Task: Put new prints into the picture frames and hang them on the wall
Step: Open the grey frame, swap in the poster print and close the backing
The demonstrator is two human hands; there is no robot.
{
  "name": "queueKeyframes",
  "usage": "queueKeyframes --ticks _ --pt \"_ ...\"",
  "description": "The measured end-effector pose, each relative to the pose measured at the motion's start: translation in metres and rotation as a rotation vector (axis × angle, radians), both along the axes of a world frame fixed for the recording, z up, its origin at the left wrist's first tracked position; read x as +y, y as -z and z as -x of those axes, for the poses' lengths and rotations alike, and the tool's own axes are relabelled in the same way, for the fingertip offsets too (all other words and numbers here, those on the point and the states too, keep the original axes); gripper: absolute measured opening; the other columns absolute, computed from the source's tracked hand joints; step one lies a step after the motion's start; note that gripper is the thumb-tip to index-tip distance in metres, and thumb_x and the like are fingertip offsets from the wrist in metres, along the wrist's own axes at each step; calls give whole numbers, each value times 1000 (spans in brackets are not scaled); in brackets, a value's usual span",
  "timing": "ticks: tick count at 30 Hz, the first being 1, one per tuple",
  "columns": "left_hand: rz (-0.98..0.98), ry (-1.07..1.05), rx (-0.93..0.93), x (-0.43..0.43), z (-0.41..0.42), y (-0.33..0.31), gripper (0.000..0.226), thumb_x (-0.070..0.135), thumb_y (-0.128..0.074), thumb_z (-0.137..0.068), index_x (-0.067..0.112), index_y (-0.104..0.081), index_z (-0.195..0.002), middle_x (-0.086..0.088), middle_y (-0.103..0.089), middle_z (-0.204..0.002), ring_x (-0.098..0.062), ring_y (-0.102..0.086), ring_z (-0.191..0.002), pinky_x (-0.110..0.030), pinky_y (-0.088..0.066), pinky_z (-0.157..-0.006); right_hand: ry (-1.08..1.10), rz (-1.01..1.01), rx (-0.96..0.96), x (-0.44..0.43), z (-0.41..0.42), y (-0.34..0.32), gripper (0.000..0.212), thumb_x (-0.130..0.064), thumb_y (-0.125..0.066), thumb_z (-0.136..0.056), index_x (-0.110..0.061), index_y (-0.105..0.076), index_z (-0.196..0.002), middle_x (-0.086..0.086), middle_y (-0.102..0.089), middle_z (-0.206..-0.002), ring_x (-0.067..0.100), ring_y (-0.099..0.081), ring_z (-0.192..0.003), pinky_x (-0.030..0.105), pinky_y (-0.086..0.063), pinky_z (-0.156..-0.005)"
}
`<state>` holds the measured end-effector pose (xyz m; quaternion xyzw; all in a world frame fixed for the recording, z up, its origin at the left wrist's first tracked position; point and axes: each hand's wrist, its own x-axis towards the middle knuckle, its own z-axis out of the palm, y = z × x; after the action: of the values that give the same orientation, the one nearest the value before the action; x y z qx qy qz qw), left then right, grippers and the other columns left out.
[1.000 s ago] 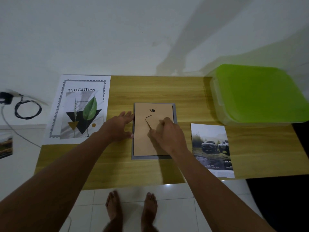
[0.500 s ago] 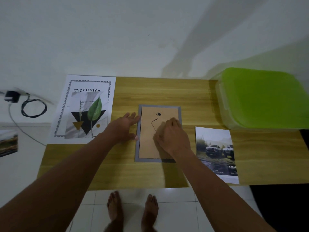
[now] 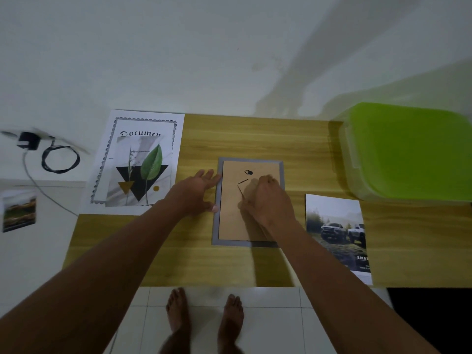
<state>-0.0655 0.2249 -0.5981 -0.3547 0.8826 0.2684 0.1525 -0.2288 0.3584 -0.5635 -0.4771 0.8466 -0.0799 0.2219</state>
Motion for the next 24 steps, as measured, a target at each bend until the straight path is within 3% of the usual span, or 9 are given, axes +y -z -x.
queueKeyframes --ticks 15,20,24 --pt "-2 0 23 1 -1 -1 97 37 -75 -82 30 -12 -155 4 -7 -163 -17 -1 -151 -45 -21 -119 -8 -97 -22 -8 3 7 69 -49 -69 -82 1 -49 -127 20 -49 -134 31 -39 -131 35 -37 -107" --pt "8 6 13 2 0 -1 97 37 -74 -82 29 -10 -155 4 -6 -163 -18 0 -150 -45 -20 -118 -55 -63 41 -7 -1 2 89 -48 -67 -86 6 -28 -144 27 -24 -155 37 -29 -142 41 -35 -114" --pt "2 6 4 1 0 -2 97 37 -74 -83 29 -11 -155 4 -5 -163 -17 0 -150 -45 -20 -118 -53 -18 29 -5 0 0 89 -47 -69 -83 6 -28 -143 22 -31 -151 32 -34 -140 42 -40 -110"
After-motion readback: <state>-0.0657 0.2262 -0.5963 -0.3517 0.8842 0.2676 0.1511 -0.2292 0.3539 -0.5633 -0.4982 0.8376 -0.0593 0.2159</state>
